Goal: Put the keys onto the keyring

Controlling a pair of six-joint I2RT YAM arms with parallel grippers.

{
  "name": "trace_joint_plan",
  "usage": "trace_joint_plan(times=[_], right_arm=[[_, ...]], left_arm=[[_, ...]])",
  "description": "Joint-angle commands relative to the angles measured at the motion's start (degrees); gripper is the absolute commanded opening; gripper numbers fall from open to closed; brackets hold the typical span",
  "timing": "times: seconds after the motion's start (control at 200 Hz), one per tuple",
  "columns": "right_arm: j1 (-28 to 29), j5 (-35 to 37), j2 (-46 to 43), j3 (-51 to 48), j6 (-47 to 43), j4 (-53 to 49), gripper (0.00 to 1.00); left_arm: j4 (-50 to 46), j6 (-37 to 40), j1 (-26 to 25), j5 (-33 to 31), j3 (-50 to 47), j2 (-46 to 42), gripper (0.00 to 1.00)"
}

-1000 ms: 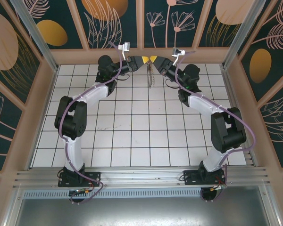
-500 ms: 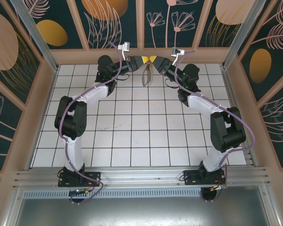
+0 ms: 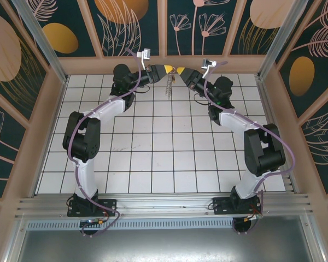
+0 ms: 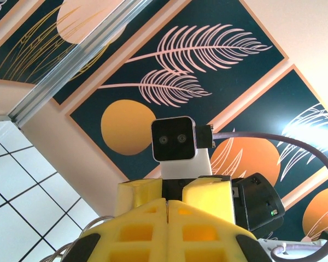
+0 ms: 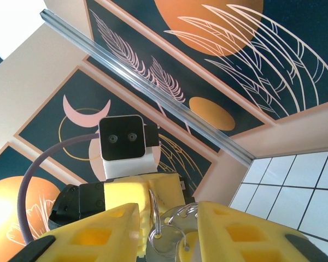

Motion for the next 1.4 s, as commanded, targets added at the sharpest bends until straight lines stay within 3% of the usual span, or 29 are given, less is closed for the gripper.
trace_joint_plan(times=[0.0,0.39,0.616,0.776,0.886,1.001,1.391], right_arm=[[0.72,-0.55,0.94,2.24,-0.65,2.59,0.33],[2.14,-1.47,1.95,4.6,-1.5,1.22,0.28],[2.15,-1.87,2.07,5.31,-1.98,0.15,0.0],[1.43,-2.75,2.07,5.68,-3.29,-1.52,0.0],[-0.01,-5.53,2.08,6.58,-5.95,-4.41,0.0],[-1.92,-9.86,2.45,8.15,-9.08,-8.26,0.0],[-4.24,-24.19,6.76,17.89,-21.06,-24.08,0.0]], left_arm=[[3.33,-0.21,-0.21,0.02,-0.06,-2.51,0.0],[3.33,-0.26,-0.22,0.0,0.03,-2.26,0.0],[3.47,-0.29,-0.22,0.01,-0.22,-2.48,0.0],[3.74,0.13,-0.17,1.12,0.22,-2.65,0.0],[-1.19,4.3,0.4,1.52,0.98,-3.68,0.27],[-9.88,11.43,1.75,2.22,2.61,-4.96,0.39],[-31.53,26.35,3.18,8.43,11.04,-1.74,0.44]])
